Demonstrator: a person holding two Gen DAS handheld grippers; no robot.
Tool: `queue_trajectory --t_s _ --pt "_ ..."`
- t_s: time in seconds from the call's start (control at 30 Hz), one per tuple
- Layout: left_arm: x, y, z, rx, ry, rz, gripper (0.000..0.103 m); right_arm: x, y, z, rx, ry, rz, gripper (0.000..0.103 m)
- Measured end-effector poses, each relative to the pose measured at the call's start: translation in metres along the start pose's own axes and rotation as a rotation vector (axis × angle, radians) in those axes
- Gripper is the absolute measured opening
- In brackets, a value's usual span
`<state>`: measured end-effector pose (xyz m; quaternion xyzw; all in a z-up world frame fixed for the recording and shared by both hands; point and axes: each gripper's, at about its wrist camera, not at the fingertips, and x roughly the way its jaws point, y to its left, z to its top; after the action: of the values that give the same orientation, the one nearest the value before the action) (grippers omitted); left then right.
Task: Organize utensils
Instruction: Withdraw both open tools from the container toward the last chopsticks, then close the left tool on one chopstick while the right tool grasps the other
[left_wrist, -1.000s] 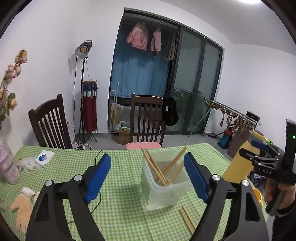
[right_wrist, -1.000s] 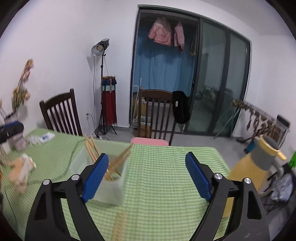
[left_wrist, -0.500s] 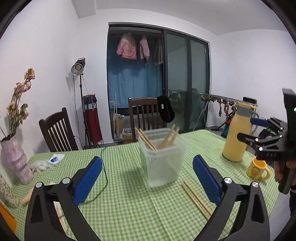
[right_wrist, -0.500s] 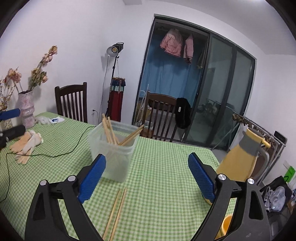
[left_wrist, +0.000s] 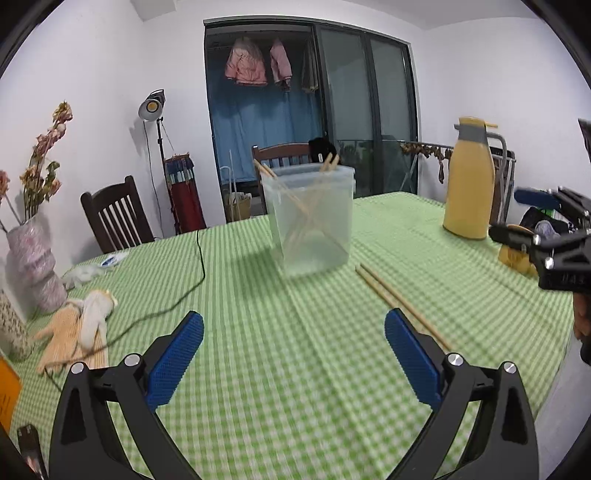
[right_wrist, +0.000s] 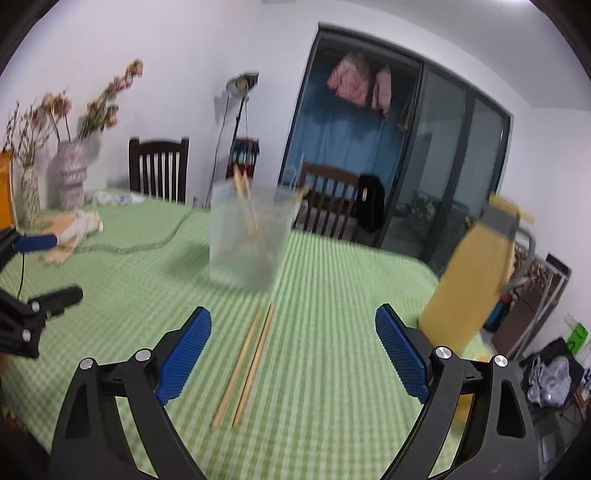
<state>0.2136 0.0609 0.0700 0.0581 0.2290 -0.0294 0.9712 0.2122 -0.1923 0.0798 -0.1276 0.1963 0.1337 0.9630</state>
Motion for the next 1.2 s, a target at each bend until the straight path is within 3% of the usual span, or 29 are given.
queue_trajectory --t_s 0.23,0.37,0.53,0.63,0.7,0.8,0.9,0.93,0.97,1.03,1.2 --pt "-0.013 -0.011 -0.049 -0.067 0.085 -0.005 0.095 0.002 0.021 -0.055 -0.005 0.130 0.051 0.087" --pt "-0.007 -0.021 -0.070 -0.119 0.161 -0.053 0.095 0.013 0.025 -0.074 0.005 0.201 0.079 0.087" --pt "0.004 -0.038 -0.069 -0.066 0.181 -0.041 0.095 0.037 0.026 -0.069 0.024 0.242 0.086 0.073" --pt "0.010 -0.041 -0.063 -0.055 0.200 -0.026 0.095 0.058 0.028 -0.065 0.035 0.290 0.105 0.058" --pt "0.015 -0.042 -0.063 -0.056 0.221 -0.010 0.095 0.074 0.030 -0.065 0.031 0.337 0.119 0.033" --pt "0.018 -0.042 -0.061 -0.058 0.232 0.002 0.095 0.092 0.034 -0.069 0.012 0.395 0.144 0.029" --pt "0.023 -0.042 -0.055 -0.071 0.242 -0.006 0.095 0.097 0.037 -0.071 0.002 0.399 0.164 0.027" --pt "0.026 -0.042 -0.052 -0.073 0.244 -0.012 0.095 0.096 0.037 -0.073 0.004 0.398 0.171 0.024" --pt "0.030 -0.044 -0.050 -0.075 0.247 -0.023 0.095 0.095 0.037 -0.073 0.013 0.400 0.190 0.007" --pt "0.037 -0.049 -0.045 -0.084 0.253 -0.051 0.095 0.095 0.032 -0.076 0.043 0.402 0.198 0.006" --pt "0.076 -0.078 -0.032 -0.094 0.311 -0.209 0.094 0.089 0.005 -0.088 0.105 0.397 0.182 0.005"
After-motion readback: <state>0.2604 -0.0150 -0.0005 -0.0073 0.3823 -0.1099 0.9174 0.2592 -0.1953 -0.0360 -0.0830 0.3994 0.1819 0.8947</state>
